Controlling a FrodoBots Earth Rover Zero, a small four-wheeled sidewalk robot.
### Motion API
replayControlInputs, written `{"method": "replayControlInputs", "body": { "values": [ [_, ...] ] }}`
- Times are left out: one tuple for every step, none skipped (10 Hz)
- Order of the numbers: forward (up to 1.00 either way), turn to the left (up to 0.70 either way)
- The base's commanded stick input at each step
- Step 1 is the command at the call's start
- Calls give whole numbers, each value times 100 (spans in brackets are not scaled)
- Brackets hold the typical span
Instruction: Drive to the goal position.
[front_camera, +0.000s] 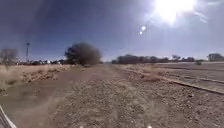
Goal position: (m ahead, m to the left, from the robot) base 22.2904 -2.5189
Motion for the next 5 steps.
{"method": "replayControlInputs", "body": {
  "values": [
    [70,0],
    [70,0],
    [70,0],
    [70,0],
    [70,0]
  ]
}}
